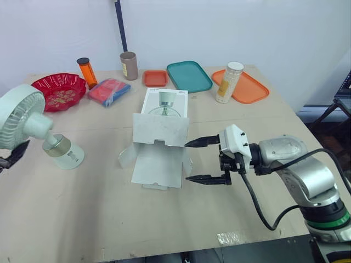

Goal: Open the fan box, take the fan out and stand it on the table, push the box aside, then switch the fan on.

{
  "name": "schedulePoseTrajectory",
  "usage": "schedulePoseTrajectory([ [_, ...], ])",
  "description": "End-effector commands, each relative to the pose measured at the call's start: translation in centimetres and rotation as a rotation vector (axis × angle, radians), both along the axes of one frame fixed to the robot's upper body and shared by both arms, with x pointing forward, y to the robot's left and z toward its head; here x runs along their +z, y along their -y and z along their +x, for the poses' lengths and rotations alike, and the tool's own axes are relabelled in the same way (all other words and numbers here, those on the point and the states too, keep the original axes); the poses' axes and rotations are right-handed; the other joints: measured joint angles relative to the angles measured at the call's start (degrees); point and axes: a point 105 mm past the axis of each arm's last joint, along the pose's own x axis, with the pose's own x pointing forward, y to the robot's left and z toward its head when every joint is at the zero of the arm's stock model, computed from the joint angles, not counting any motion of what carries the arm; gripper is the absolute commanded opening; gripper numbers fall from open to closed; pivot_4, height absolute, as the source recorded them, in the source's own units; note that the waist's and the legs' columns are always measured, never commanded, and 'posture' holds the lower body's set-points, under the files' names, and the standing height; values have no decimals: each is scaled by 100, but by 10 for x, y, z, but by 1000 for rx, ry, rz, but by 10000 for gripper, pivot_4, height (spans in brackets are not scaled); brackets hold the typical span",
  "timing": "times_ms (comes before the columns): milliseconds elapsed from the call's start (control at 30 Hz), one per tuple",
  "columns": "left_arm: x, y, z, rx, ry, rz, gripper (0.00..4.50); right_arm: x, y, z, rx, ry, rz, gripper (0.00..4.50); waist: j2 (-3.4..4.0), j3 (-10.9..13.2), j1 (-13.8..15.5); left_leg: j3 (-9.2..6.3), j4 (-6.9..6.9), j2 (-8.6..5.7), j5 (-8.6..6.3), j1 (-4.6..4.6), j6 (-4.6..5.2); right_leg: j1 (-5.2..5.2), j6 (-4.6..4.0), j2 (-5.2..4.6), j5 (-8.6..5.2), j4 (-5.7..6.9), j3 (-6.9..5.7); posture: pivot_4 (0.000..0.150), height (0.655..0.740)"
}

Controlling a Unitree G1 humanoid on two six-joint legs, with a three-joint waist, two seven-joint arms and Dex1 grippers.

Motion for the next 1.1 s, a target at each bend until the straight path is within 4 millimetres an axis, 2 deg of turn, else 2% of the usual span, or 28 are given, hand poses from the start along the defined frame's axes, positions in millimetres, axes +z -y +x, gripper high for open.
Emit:
schedulePoseTrajectory([
  [33,8,1,1,2,24,22,44611,7,-3,-7,27,42,7,45000,0,0,0,0,0,0,0,0,0,0,0,0,0,0,0,1500,7400],
  [267,9,2,1,-2,37,15,44611,7,-2,-7,25,45,3,45000,0,0,0,0,0,0,0,0,0,0,0,0,0,0,0,1500,7400],
  [467,13,1,-8,6,63,-3,44611,7,-1,-7,27,46,-1,45000,0,0,0,0,0,0,0,0,0,0,0,0,0,0,0,1500,7400],
  [900,38,-4,-22,49,188,35,44611,5,-5,-5,56,49,3,45000,0,0,-1,0,1,1,0,0,0,0,0,1,0,0,0,1500,7400],
  [1100,35,-5,-38,78,176,5,44611,4,-6,-3,67,49,4,45000,0,0,-9,0,0,1,0,0,0,-1,0,1,0,-1,0,1500,7400],
])
